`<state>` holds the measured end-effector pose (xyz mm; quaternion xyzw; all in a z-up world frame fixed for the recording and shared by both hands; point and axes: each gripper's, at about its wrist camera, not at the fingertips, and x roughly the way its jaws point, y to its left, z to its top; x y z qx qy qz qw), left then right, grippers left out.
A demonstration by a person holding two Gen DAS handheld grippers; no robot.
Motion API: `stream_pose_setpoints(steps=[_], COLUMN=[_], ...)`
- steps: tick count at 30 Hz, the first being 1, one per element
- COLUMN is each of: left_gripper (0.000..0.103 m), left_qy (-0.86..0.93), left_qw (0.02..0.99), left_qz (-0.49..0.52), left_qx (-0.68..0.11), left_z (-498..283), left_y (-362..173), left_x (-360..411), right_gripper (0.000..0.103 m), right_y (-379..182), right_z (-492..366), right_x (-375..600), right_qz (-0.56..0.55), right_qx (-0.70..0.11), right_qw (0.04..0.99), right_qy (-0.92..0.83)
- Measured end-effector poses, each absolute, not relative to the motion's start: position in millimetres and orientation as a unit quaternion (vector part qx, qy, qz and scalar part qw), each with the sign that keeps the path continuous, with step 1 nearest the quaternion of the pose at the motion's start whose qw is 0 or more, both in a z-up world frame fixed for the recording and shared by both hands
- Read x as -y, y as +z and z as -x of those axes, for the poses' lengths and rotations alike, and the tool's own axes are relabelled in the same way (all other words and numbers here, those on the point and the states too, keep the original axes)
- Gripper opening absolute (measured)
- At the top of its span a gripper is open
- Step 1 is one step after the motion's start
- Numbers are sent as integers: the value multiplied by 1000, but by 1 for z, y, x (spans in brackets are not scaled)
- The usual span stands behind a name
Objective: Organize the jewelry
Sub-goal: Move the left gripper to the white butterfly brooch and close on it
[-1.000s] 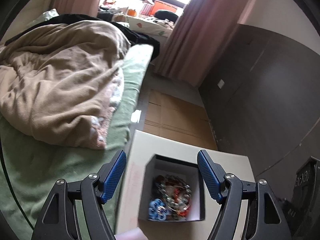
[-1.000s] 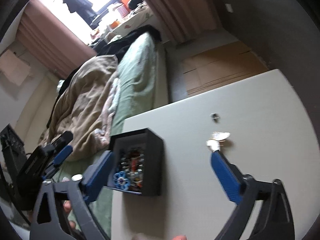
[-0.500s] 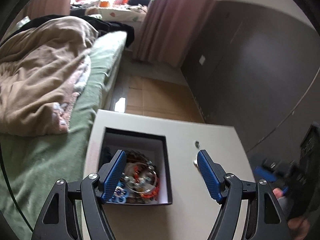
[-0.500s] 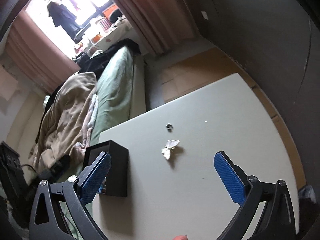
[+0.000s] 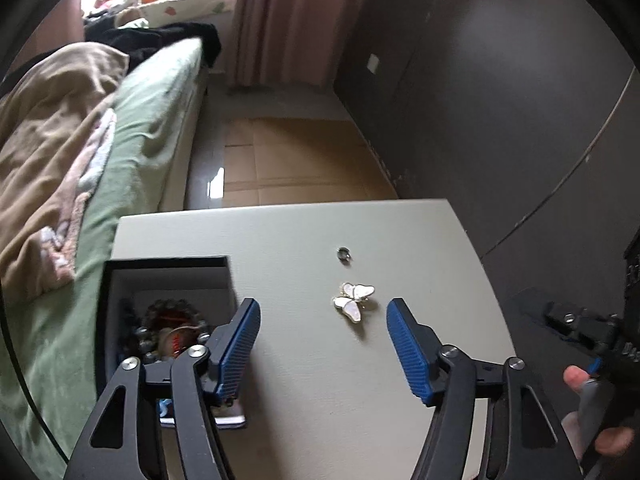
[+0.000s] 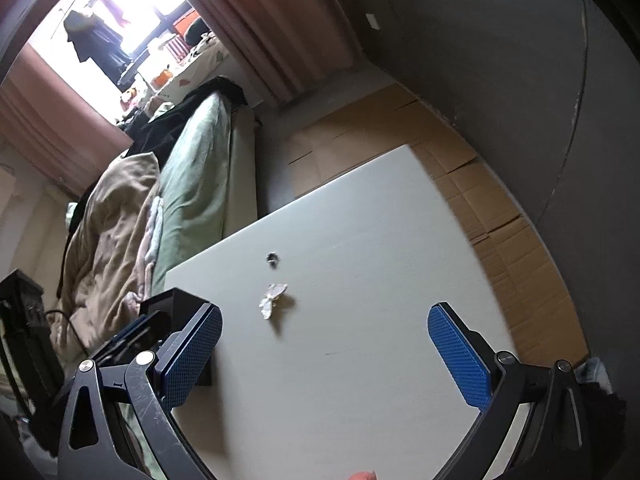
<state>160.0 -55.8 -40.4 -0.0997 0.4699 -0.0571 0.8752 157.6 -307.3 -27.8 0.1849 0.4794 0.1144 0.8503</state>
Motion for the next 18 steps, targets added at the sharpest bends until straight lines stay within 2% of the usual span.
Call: stream_pose_setpoints(steps=[3,8,13,18], left_gripper=[58,55,43,39], left_qy=[-64,-66,-68,-66], left_qw=[868,857,841,833], left_qz=[88,55,42,24], left_qx=[-484,-508,-535,-550], left_z=[-170,-188,-204,-214], left_y=[-45,-55,-73,-88], left_x=[69,92,106,116], right_gripper=[103,103,103,103], right_y=[-29,-30,-29,-32], right_z=[-159,-160,-160,-161], right_x=[318,327,337,347], right_qz=[-191,-187,-201,-218], right_qx=[-481,-489,-486,-491], right_qw=[848,845,842,836], right_qy=[111,113,117,114])
